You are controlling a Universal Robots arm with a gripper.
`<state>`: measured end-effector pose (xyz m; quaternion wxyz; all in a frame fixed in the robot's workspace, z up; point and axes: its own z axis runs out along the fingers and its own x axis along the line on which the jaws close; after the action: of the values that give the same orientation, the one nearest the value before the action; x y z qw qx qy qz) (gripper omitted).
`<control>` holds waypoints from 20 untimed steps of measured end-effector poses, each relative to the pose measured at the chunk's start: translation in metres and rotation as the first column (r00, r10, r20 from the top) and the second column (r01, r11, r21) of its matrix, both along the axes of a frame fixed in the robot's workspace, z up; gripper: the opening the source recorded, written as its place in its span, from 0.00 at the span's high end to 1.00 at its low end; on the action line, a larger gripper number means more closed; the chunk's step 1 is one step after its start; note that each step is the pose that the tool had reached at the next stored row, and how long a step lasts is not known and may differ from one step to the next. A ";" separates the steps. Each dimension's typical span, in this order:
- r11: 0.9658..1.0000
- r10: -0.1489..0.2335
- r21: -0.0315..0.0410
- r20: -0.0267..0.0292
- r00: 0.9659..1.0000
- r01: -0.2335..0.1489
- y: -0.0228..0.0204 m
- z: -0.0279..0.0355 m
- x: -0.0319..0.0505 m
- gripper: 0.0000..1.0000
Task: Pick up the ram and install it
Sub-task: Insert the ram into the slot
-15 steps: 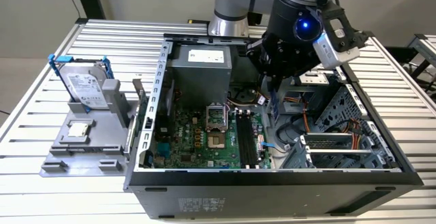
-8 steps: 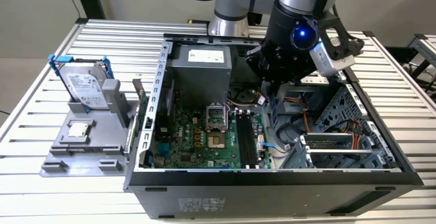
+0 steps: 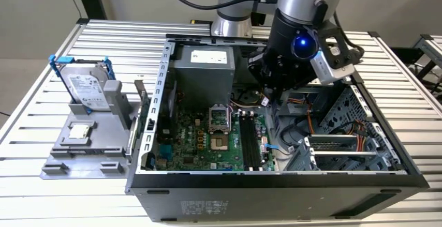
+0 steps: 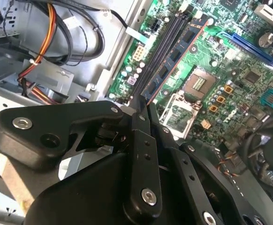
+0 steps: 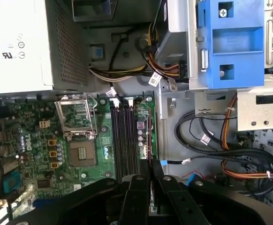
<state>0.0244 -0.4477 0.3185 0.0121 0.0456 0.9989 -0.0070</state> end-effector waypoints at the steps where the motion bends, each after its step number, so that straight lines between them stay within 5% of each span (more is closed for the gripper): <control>1: 1.000 -0.002 -0.001 0.001 1.000 0.002 0.0000 -0.0014 0.0000 1.00; 8: 1.000 -0.002 -0.003 0.002 1.000 0.002 0.0000 -0.0139 0.0000 1.00; 14: 0.999 0.038 -0.003 0.000 0.999 -0.038 -0.0011 -0.0243 -0.0001 1.00; 20: 0.999 0.042 -0.003 0.000 0.999 -0.042 -0.0014 -0.0353 -0.0086 1.00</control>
<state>0.0158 -0.4491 0.2832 0.0125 0.0246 0.9996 -0.0083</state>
